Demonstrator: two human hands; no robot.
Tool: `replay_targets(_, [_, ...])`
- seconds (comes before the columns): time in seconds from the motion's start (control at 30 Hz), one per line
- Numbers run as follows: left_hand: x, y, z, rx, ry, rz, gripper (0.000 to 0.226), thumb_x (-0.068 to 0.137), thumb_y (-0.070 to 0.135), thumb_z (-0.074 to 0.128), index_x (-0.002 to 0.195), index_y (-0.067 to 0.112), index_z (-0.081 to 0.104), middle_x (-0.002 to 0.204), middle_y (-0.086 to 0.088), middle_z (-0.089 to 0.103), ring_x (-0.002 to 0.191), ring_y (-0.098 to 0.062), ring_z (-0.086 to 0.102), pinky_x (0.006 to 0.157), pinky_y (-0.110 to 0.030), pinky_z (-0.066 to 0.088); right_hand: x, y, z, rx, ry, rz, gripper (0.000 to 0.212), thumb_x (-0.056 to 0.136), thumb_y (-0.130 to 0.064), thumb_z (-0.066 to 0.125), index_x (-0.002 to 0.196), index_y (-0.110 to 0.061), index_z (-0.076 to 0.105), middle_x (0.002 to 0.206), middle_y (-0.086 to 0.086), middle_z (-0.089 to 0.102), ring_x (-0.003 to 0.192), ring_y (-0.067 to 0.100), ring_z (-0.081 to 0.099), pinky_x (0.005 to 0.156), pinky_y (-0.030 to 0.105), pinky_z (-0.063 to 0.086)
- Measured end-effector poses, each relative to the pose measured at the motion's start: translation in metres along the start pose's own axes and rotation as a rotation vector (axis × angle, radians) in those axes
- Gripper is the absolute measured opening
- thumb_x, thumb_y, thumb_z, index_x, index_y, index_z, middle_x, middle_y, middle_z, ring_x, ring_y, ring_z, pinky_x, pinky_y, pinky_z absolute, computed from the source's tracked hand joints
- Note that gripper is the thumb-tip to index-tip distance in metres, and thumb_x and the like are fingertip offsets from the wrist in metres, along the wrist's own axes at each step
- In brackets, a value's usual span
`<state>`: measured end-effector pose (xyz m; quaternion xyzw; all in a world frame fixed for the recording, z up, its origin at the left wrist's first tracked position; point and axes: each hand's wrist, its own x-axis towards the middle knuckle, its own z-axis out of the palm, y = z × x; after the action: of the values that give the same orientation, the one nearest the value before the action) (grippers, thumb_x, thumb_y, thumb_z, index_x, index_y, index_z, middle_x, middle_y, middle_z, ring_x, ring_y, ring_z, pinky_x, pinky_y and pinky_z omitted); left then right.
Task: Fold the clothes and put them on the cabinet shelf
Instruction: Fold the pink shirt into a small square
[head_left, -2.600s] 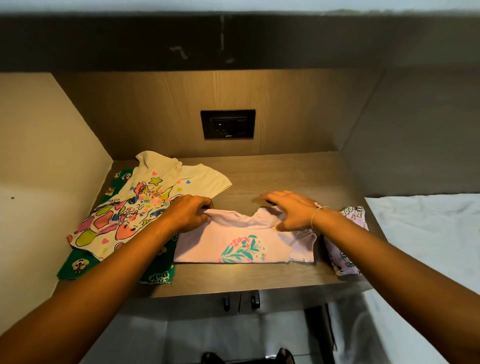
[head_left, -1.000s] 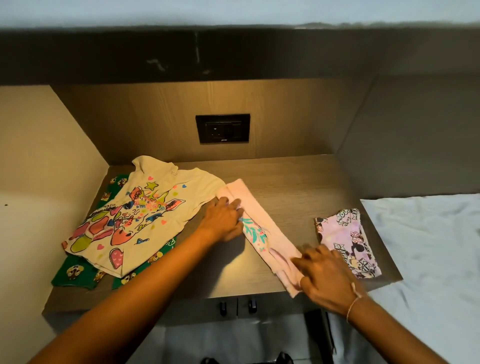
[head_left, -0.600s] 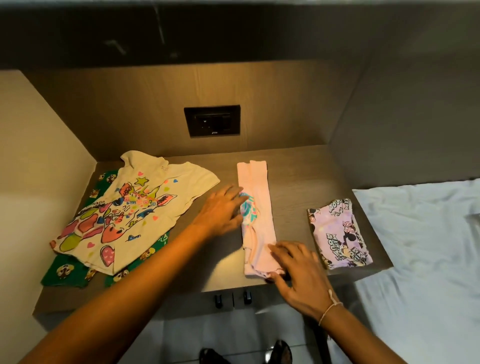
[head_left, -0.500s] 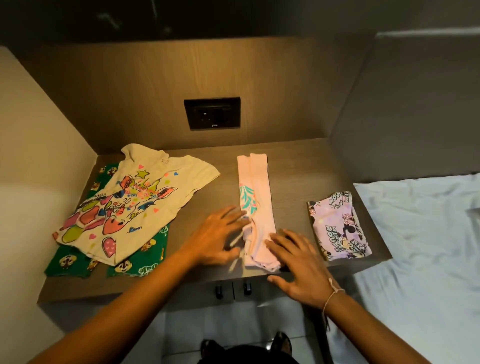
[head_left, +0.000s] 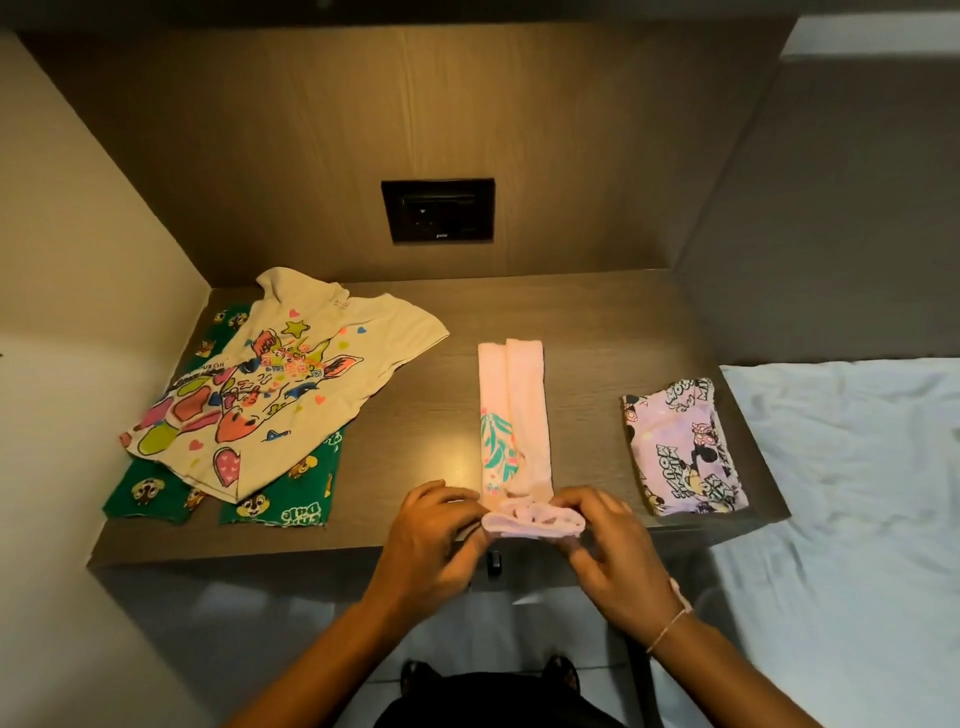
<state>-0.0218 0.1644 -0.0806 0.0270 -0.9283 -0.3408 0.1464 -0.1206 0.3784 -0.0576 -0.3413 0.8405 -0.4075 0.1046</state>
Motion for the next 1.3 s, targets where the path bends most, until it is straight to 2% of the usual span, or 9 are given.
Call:
replay_targets(0.13, [0.04, 0.016, -0.026, -0.397, -0.126, -0.249, 0.018, 0.086, 0.051, 0.056, 0.086, 0.037, 0.067, 0.079, 0.026, 0.069, 0.079, -0.004, 0.067, 0.061, -0.018, 0.053, 0.042, -0.03, -0.035, 0.112, 0.018, 0.076, 0.023, 0.079, -0.04, 0.069, 0.096, -0.038, 0.054, 0.094, -0.02, 0.067, 0.089, -0.003, 0.063, 0.068, 0.015, 0.049])
replay_targets(0.27, [0.116, -0.006, -0.035, -0.408, -0.136, -0.47, 0.022, 0.089, 0.034, 0.063, 0.081, 0.016, 0.07, 0.072, -0.005, 0.072, 0.067, -0.021, 0.067, 0.068, -0.046, 0.059, 0.126, -0.026, -0.045, -0.057, 0.015, 0.204, 0.027, 0.078, -0.036, 0.073, 0.101, -0.027, 0.063, 0.093, -0.002, 0.073, 0.086, 0.021, 0.066, 0.073, 0.036, 0.053])
replay_targets(0.4, [0.18, -0.028, -0.025, -0.241, -0.217, -0.632, 0.024, 0.091, 0.029, 0.061, 0.082, 0.009, 0.069, 0.077, -0.015, 0.074, 0.065, -0.029, 0.07, 0.058, -0.032, 0.054, 0.191, -0.003, -0.031, -0.142, -0.059, 0.323, 0.033, 0.084, -0.039, 0.068, 0.112, -0.023, 0.063, 0.109, 0.006, 0.071, 0.097, 0.026, 0.064, 0.082, 0.039, 0.054])
replay_targets(0.53, [0.185, -0.038, -0.016, 0.216, -0.228, -0.681, 0.035, 0.09, 0.052, 0.056, 0.094, 0.019, 0.068, 0.095, -0.006, 0.072, 0.084, -0.026, 0.066, 0.073, -0.033, 0.053, 0.196, 0.017, -0.017, -0.228, -0.022, 0.393, 0.054, 0.087, -0.05, 0.06, 0.131, -0.019, 0.052, 0.129, 0.01, 0.061, 0.117, 0.031, 0.056, 0.095, 0.044, 0.049])
replay_targets(0.67, [0.158, -0.033, 0.002, 0.392, -0.246, -0.691, 0.055, 0.081, 0.069, 0.055, 0.098, 0.018, 0.066, 0.093, -0.002, 0.068, 0.081, -0.022, 0.066, 0.071, -0.036, 0.057, 0.155, 0.031, 0.0, -0.323, 0.075, 0.464, 0.053, 0.084, -0.064, 0.052, 0.109, -0.019, 0.064, 0.11, 0.011, 0.068, 0.099, 0.033, 0.062, 0.078, 0.036, 0.05])
replay_targets(0.9, [0.151, -0.016, 0.021, 0.099, -0.126, -0.752, 0.023, 0.084, 0.037, 0.067, 0.091, 0.015, 0.069, 0.1, -0.006, 0.069, 0.086, -0.022, 0.068, 0.075, -0.039, 0.059, 0.144, 0.011, 0.025, -0.245, 0.088, 0.573, 0.035, 0.084, -0.038, 0.066, 0.108, -0.013, 0.065, 0.113, 0.012, 0.066, 0.104, 0.031, 0.06, 0.085, 0.041, 0.051])
replay_targets(1.03, [0.138, -0.007, 0.012, -0.243, 0.02, -0.64, 0.012, 0.087, 0.028, 0.068, 0.093, 0.023, 0.059, 0.096, -0.001, 0.072, 0.085, -0.016, 0.069, 0.074, -0.039, 0.06, 0.129, 0.004, 0.021, 0.218, 0.208, 0.562, 0.026, 0.09, -0.019, 0.063, 0.111, -0.011, 0.051, 0.113, 0.011, 0.067, 0.105, 0.033, 0.064, 0.086, 0.048, 0.053])
replay_targets(1.2, [0.128, 0.033, 0.013, -0.656, -0.019, -0.419, 0.062, 0.086, 0.004, 0.068, 0.128, 0.04, 0.041, 0.118, 0.011, 0.057, 0.104, -0.016, 0.065, 0.07, -0.036, 0.062, 0.092, 0.006, -0.018, 0.315, 0.287, 0.351, 0.061, 0.086, -0.002, 0.058, 0.137, -0.026, 0.037, 0.127, 0.001, 0.06, 0.112, 0.023, 0.059, 0.089, 0.047, 0.054])
replay_targets(1.3, [0.131, 0.059, 0.034, -0.74, -0.083, -0.306, 0.064, 0.085, -0.002, 0.067, 0.133, 0.036, 0.047, 0.127, 0.007, 0.054, 0.108, -0.02, 0.064, 0.067, -0.025, 0.06, 0.071, 0.022, -0.054, 0.322, 0.273, 0.333, 0.06, 0.089, -0.002, 0.056, 0.141, -0.027, 0.039, 0.125, -0.007, 0.059, 0.112, 0.017, 0.059, 0.087, 0.046, 0.057])
